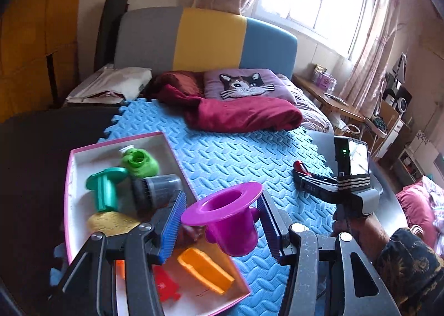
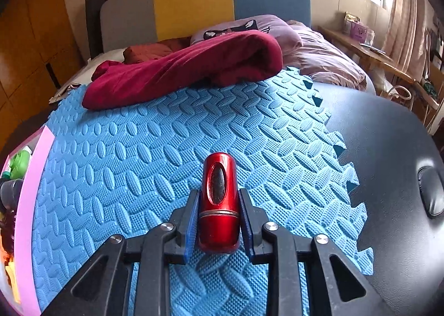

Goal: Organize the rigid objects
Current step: 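Lift the purple hat with left gripper while right gripper grasps the red cylinder, then carry the purple hat over the tray and release it with the left gripper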

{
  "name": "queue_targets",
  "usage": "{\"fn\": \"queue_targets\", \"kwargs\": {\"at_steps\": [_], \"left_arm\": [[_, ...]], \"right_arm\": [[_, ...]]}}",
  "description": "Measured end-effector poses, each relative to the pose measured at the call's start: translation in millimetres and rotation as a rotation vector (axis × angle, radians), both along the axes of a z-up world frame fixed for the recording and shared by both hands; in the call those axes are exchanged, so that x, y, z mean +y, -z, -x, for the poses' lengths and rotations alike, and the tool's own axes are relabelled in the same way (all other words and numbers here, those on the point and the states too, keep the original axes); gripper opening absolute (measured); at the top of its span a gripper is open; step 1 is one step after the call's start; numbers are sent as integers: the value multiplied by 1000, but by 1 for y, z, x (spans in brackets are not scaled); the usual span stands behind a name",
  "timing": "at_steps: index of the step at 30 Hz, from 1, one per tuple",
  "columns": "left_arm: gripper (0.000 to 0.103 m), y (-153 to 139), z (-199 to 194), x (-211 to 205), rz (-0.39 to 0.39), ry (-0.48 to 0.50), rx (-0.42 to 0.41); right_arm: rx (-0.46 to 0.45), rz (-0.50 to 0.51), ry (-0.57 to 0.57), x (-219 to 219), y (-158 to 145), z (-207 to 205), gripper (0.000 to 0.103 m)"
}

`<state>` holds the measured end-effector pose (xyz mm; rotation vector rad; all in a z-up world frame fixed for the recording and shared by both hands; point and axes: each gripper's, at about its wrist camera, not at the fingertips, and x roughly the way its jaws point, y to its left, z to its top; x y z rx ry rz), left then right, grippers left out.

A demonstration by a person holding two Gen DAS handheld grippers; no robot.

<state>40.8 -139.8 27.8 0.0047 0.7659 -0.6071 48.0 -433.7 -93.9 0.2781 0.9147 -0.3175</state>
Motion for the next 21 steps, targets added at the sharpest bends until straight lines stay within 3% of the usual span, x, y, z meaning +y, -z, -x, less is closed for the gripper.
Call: {"fn": "queue_targets", "kwargs": {"at_steps": [10,17,21], "left_arm": [[54,-3,-4,74,-17,-142,-20],[54,22,1,122,-63,-243,16],[54,33,10,126,-114,-267,-6]], "right_arm": [[3,16,-3,2,0,-1,27],[4,26,-4,3,-1,-1,26],[3,26,-4,3,-1,-1,26]]}}
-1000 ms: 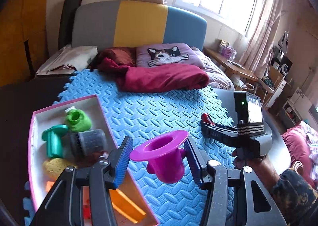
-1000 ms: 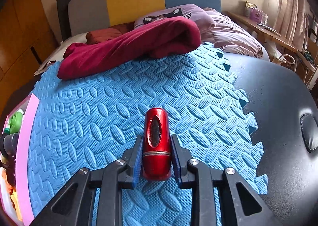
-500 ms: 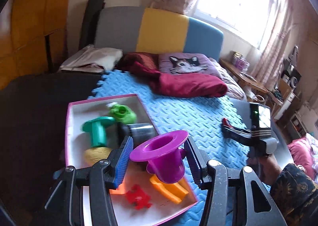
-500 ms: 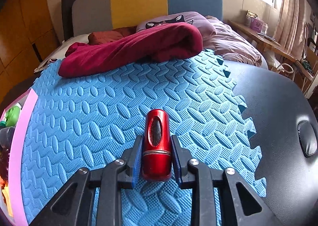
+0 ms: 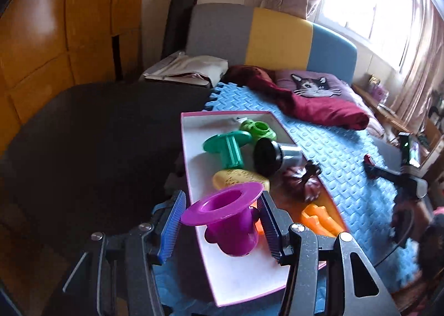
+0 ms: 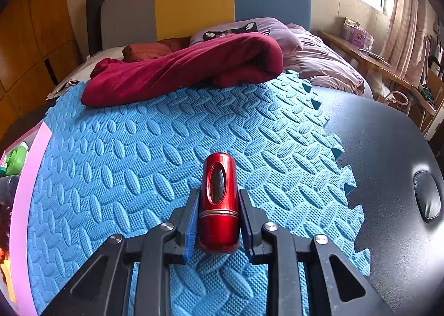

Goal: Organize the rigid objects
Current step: 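Carry the purple hat over the tray and release it with the left gripper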

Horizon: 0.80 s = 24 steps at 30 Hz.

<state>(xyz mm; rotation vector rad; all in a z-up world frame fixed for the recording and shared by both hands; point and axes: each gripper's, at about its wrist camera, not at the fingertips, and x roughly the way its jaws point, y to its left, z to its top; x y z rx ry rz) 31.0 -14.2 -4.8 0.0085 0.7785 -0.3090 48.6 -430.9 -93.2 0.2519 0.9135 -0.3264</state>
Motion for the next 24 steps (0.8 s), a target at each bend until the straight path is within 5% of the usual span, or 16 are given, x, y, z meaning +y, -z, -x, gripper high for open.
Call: {"fn": "queue_targets", "kwargs": {"at_steps": [24], "left_arm": [[54,14,11,-20,-74,50,5]], "right_arm": [[-2,6,-1,1,-1,0,26]]}}
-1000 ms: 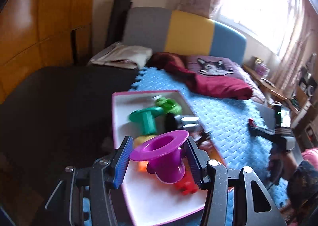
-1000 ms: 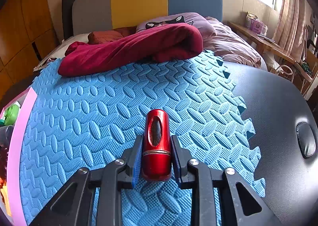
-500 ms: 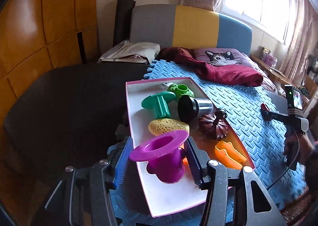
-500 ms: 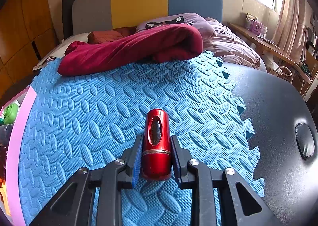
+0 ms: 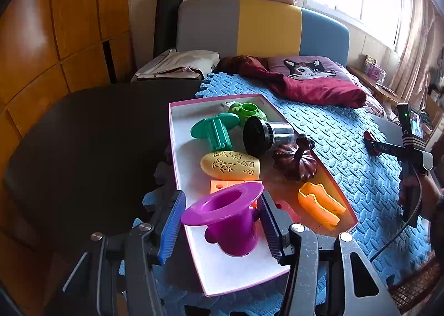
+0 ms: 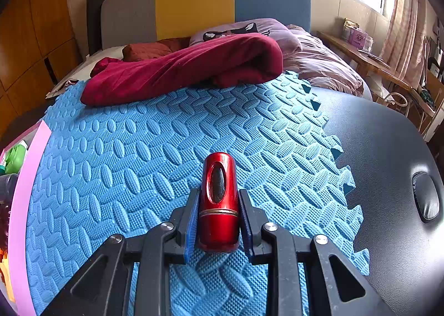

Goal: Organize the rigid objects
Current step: 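Carry the purple hat over the tray and release it with the left gripper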

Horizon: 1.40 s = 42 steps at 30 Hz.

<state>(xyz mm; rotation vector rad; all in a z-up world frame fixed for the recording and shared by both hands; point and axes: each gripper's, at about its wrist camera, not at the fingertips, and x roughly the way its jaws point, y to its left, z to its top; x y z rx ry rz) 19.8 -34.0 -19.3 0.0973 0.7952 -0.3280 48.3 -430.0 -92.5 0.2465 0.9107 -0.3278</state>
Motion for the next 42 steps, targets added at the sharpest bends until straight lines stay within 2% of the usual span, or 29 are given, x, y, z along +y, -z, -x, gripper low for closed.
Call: {"fn": "queue_targets", "kwargs": {"at_steps": [14,22,27,35,42], "left_arm": [[54,5,-1,11,45,-8,45],[54,7,-3,32,181,24,108],[54,14,-6,32,214,41,141],[54,26,-12,8,161,96,162],[54,41,-24,-4,109,86,184]], "right_arm": [[-2,3,-1,0,0,0,26],[-2,6,-1,0,0,0,26],[0,11,-2,1,0,0,26],[2,18,-3,2,0,0,26],[3,21,-4,2,0,-1,26]]}}
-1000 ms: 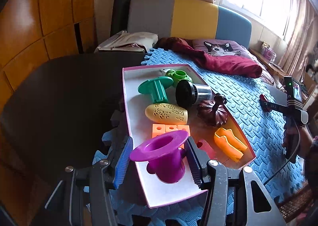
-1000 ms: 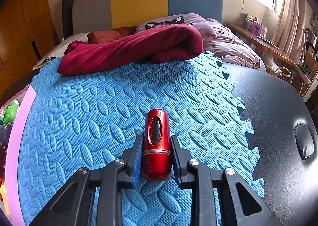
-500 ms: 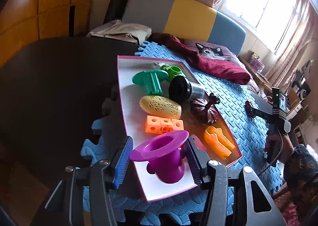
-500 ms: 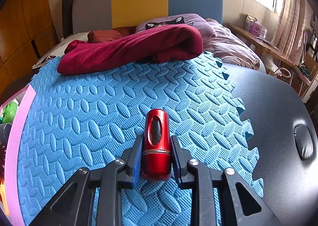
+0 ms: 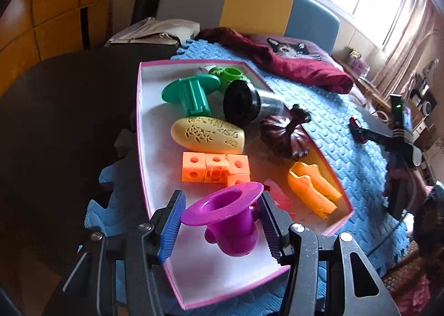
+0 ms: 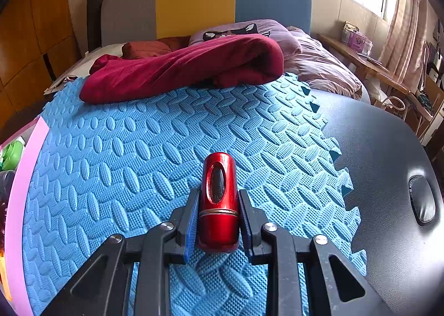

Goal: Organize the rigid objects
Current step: 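Carry the purple hat over the tray and release it with the left gripper, then carry the red cylinder into the tray and release it with the right gripper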

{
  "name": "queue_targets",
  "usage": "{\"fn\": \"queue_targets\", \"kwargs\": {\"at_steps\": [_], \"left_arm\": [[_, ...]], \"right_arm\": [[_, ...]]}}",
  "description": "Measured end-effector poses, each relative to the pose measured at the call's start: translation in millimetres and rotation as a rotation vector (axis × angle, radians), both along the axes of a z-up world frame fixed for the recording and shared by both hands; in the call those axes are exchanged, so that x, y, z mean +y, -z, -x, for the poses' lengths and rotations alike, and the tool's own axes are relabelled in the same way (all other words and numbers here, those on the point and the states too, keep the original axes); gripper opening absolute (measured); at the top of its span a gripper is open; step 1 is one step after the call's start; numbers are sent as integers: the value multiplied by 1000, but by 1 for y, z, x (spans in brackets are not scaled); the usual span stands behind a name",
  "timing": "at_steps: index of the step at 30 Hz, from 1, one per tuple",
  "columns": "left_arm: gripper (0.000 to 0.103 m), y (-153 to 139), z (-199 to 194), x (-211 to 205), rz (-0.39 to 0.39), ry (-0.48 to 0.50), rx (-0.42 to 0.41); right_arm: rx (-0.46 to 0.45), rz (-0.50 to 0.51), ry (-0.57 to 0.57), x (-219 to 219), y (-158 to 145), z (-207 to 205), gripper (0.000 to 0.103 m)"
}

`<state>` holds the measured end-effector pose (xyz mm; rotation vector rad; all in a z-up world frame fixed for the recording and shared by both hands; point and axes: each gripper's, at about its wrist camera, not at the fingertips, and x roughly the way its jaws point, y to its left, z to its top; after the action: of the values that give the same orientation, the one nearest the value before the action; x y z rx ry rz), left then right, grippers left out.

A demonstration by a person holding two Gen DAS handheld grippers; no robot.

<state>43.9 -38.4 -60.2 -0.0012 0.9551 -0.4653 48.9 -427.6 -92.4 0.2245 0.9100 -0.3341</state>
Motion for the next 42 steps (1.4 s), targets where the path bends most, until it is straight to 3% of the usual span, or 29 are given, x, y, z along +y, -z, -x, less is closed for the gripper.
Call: {"fn": "queue_targets", "kwargs": {"at_steps": [9,20,25,42], "left_arm": [[57,3,-4,0,0,-19,0],[64,-11,3,3,-23,-41,-63],[64,-20,8,7,-54,-79,-106],[64,-35,10,41,-72,-224,-138]], "right_arm": [[0,1,0,0,0,0,26],[-1,0,0,-1,0,0,26],[1,10,-2,0,0,-1,25],[17,52,-27,12,-3,2,25]]}}
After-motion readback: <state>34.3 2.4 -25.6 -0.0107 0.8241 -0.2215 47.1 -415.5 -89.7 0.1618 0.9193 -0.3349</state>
